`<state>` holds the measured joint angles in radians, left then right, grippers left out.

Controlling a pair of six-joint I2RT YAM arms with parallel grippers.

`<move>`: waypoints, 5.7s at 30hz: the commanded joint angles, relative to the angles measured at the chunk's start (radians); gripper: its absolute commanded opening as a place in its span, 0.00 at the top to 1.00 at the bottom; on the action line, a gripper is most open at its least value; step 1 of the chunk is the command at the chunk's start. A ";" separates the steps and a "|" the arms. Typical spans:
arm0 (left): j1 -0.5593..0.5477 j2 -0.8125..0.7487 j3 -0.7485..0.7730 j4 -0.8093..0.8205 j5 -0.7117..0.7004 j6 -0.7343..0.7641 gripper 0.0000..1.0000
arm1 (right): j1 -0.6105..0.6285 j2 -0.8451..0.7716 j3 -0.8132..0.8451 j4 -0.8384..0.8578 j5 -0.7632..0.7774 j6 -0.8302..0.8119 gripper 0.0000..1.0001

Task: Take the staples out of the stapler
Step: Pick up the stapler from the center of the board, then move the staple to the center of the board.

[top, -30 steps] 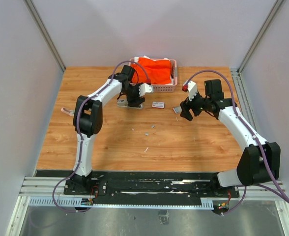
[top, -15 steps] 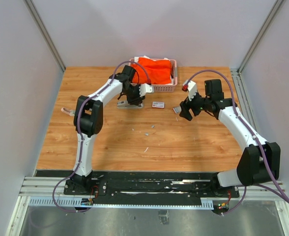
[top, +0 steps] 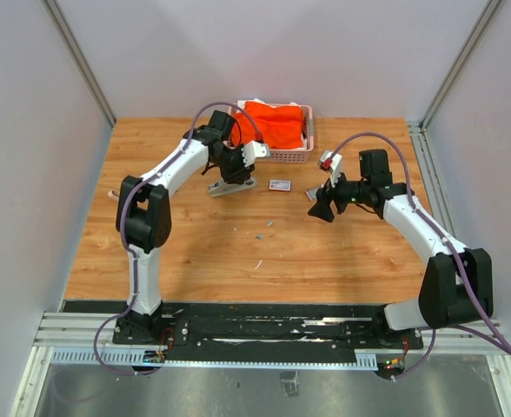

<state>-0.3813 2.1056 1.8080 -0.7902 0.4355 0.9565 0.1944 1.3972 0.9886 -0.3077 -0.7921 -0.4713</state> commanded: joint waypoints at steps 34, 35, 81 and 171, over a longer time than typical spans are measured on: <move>-0.135 -0.707 -0.747 0.542 0.134 -0.343 1.00 | 0.216 0.405 0.344 0.012 -0.178 0.800 0.55; -0.136 -0.707 -0.751 0.551 0.129 -0.350 1.00 | 0.217 0.408 0.343 0.014 -0.179 0.799 0.56; 0.317 -1.092 -1.055 0.671 0.085 -0.467 1.00 | 0.615 0.486 0.238 0.128 0.573 -0.091 0.34; 0.317 -1.071 -1.080 0.692 0.101 -0.459 1.00 | 0.700 0.560 0.298 0.001 0.722 0.223 0.74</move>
<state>-0.0685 1.0447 0.7216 -0.1806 0.5114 0.4896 0.8795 1.9320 1.2694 -0.2672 -0.1043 -0.2638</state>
